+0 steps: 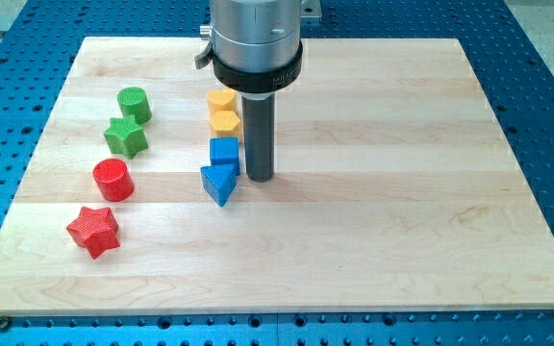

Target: Push the heart into the hexagon

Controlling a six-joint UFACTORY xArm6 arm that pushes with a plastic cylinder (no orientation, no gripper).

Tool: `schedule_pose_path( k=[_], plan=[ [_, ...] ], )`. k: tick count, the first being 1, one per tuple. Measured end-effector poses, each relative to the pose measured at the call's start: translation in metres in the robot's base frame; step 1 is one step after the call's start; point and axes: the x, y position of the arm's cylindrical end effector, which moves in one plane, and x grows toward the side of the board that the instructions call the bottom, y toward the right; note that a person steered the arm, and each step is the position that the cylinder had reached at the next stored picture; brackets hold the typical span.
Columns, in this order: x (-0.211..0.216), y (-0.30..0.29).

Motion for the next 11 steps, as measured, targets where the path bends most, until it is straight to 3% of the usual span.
schedule_pose_path(
  k=[2,3,4,5,7,8,9,10,11],
  plan=[
    [0.014,0.001],
    [0.058,0.006],
    [0.114,-0.05],
    [0.12,-0.098],
    [0.054,0.026],
    [-0.021,0.049],
    [-0.11,0.049],
    [-0.145,-0.002],
    [-0.122,-0.062]
  ],
)
